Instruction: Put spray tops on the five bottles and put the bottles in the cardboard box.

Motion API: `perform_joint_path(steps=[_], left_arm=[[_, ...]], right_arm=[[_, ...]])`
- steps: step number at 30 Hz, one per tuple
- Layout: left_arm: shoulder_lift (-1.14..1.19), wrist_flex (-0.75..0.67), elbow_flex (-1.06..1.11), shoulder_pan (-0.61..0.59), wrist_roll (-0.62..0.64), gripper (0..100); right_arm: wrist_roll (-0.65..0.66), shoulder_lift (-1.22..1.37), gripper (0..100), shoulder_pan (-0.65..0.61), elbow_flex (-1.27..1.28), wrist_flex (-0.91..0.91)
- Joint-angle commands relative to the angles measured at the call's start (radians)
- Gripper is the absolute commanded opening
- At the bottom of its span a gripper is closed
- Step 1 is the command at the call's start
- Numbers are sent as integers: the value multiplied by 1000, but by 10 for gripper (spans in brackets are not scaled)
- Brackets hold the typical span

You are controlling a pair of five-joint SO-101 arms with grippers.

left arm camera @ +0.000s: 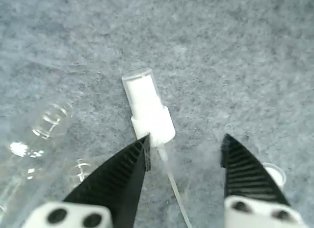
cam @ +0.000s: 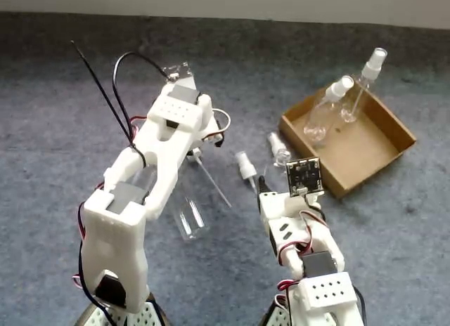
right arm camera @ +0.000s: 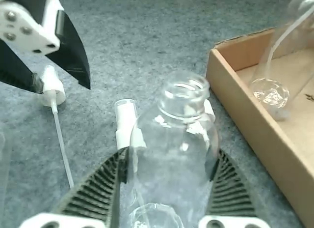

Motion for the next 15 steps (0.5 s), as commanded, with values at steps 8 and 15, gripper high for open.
perform_joint_path(steps=[8, 15], left_arm=[[-22, 126, -53, -30, 11, 319], [-10, 164, -99, -84, 11, 319]], right_arm=[[-2, -7, 107, -16, -7, -18], [-2, -7, 107, -16, -7, -18]])
